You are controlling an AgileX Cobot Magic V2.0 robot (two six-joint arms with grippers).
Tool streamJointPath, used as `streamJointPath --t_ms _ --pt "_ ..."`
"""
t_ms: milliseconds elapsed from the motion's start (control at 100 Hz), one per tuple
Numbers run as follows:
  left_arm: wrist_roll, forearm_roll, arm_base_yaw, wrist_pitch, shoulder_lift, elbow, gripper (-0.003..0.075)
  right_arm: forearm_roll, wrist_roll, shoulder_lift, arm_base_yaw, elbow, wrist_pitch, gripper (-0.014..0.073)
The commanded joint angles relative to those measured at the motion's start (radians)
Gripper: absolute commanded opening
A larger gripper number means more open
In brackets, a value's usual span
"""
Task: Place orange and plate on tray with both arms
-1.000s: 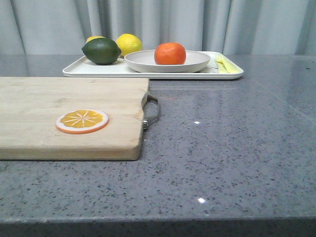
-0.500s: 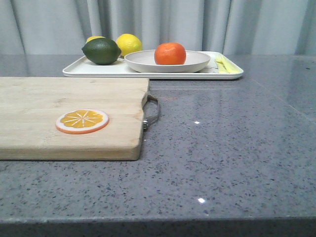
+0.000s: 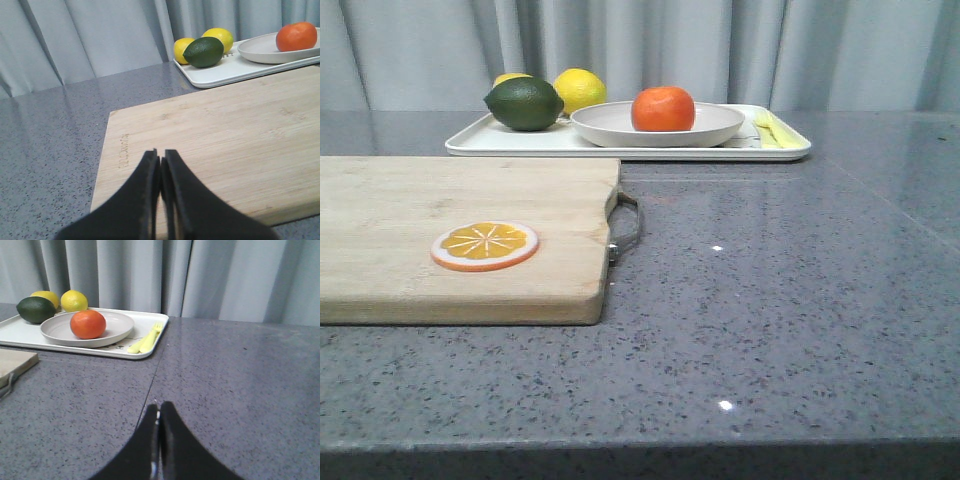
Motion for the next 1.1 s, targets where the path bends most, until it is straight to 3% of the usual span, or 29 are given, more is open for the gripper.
streamJointPath --t_ms 0,110,530,1090 --pt "-0.011 -0.001 0.000 -0.072 -0.034 0.006 -0.0019 -0.117 0.120 -0.054 -0.006 0.028 -0.093 -0.0067" --pt "-0.011 -0.001 0.000 -0.072 -0.034 0.006 -0.0019 -0.171 0.177 -0.085 -0.006 0.076 -0.105 -0.0067" --pt "-0.011 -0.001 0.000 -0.072 -0.034 0.006 -0.0019 -0.174 0.177 -0.086 -0.006 0.196 -0.233 -0.0067" --pt "-0.011 -0.001 0.000 -0.072 -0.034 0.006 -0.0019 -0.174 0.177 -0.086 -0.006 0.196 -0.227 -0.0067"
